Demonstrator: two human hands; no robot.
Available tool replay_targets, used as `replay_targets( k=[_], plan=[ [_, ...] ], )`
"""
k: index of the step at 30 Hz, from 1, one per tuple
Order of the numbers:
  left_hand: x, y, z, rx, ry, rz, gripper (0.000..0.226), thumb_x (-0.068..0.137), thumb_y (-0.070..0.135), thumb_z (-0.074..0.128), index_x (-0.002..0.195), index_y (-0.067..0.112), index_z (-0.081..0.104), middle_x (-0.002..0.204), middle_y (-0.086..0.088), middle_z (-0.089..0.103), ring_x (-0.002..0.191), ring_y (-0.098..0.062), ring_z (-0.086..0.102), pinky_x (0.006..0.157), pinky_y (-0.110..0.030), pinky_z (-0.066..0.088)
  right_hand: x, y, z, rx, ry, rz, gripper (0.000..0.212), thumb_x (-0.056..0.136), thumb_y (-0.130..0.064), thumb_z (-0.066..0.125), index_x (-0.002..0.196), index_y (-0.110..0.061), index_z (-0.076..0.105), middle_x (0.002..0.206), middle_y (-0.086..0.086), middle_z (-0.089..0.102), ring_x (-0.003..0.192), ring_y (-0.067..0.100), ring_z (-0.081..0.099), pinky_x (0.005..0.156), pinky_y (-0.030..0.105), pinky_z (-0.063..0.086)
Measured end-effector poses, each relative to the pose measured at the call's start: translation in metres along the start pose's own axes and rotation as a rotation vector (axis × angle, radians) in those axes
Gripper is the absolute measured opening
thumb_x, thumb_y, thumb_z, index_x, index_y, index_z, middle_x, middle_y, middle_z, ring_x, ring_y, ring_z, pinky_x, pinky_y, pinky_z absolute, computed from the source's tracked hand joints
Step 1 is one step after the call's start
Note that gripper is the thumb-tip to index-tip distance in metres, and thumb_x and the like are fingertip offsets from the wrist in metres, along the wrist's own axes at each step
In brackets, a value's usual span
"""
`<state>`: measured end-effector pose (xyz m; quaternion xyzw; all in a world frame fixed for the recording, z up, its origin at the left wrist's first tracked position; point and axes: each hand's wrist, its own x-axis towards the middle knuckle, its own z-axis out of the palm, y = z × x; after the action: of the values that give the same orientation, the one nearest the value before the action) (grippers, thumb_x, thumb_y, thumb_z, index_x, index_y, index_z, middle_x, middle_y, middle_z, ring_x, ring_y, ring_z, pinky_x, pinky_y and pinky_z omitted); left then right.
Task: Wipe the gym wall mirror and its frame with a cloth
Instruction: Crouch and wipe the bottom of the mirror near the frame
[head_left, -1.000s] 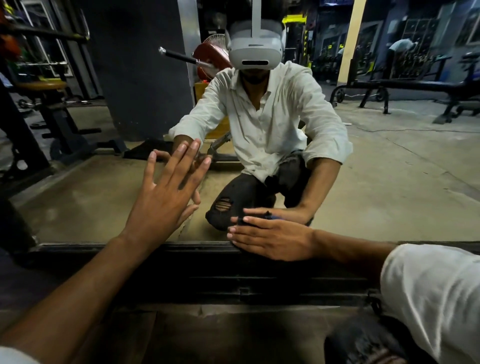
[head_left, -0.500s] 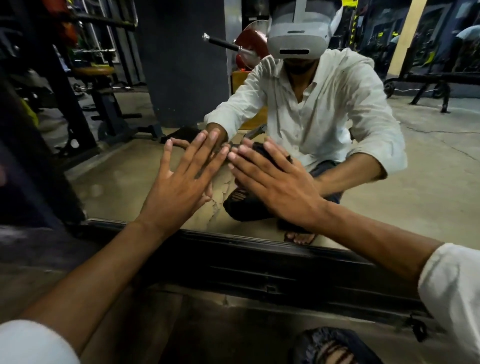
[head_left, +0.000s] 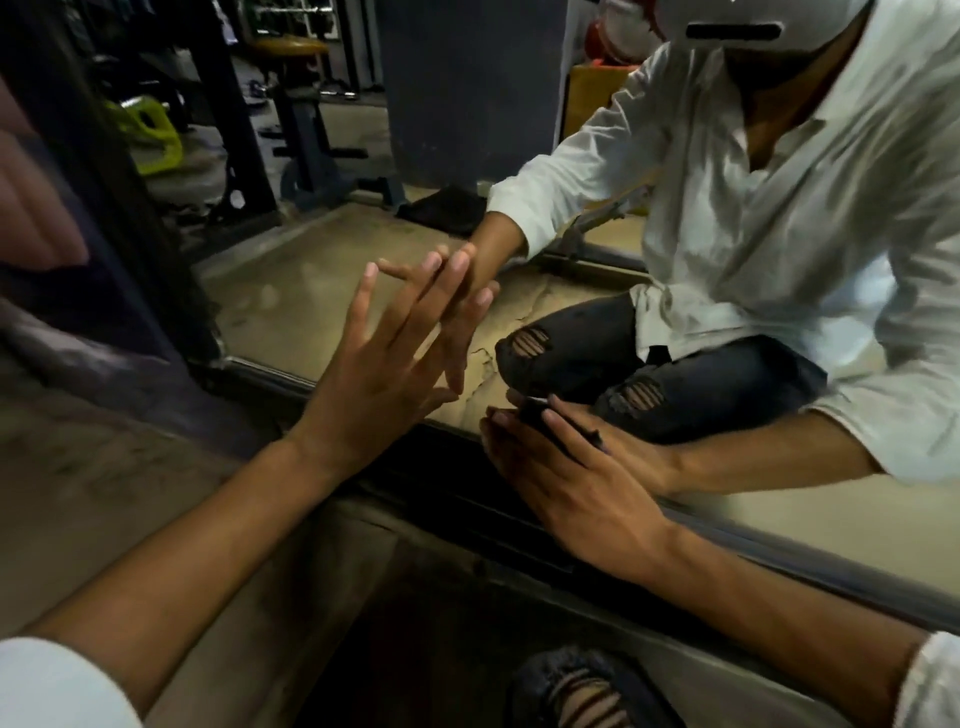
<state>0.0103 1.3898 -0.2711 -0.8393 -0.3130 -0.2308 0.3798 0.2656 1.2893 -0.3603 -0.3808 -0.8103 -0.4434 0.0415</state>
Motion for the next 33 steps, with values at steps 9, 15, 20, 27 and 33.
replay_targets(
  k=[9,15,20,27,33],
  plan=[
    [-0.006,-0.006,0.013,-0.031,0.032,0.010,0.087,0.105,0.051,0.047,0.171,0.016,0.003,0.176,-0.019,0.003,0.165,-0.034,0.003,0.126,-0.069,0.020,-0.002,0.002,0.000,0.017,-0.055,-0.055,0.070,0.098,-0.019,0.045,0.162,0.001,0.028,0.171,0.022,0.022,0.161,0.038,0.003,0.129,0.056,-0.013],
    [-0.007,-0.007,0.022,0.006,0.115,0.010,0.071,0.111,0.044,0.044,0.170,0.015,0.017,0.172,-0.019,0.019,0.161,-0.037,0.017,0.121,-0.070,0.030,0.005,0.002,-0.002,0.076,-0.035,-0.038,0.062,0.101,-0.012,0.033,0.161,0.001,0.032,0.169,0.019,0.030,0.160,0.034,0.015,0.131,0.051,-0.002],
    [-0.007,-0.013,0.014,0.010,0.106,0.036,0.080,0.108,0.046,0.056,0.171,0.014,0.018,0.173,-0.019,0.017,0.160,-0.036,0.022,0.120,-0.069,0.034,0.018,0.005,-0.006,0.052,-0.042,-0.084,0.059,0.103,-0.014,0.033,0.160,-0.001,0.035,0.169,0.017,0.030,0.160,0.034,0.010,0.131,0.051,-0.008],
    [-0.006,-0.041,0.019,0.174,0.154,0.202,0.093,0.101,0.063,0.059,0.170,0.015,0.020,0.177,-0.016,0.014,0.162,-0.032,0.021,0.125,-0.062,0.030,0.039,0.014,-0.002,-0.007,-0.044,-0.084,0.053,0.108,-0.018,0.034,0.159,-0.004,0.041,0.170,0.012,0.031,0.162,0.026,0.008,0.131,0.045,0.002],
    [0.001,-0.067,0.017,0.209,0.231,0.330,0.085,0.107,0.058,0.048,0.170,0.010,0.018,0.176,-0.017,0.017,0.161,-0.031,0.024,0.123,-0.058,0.035,0.073,0.029,-0.024,-0.061,0.045,-0.003,0.052,0.115,-0.020,0.023,0.165,-0.009,0.026,0.174,0.009,0.018,0.162,0.027,0.011,0.131,0.047,-0.004]
  ],
)
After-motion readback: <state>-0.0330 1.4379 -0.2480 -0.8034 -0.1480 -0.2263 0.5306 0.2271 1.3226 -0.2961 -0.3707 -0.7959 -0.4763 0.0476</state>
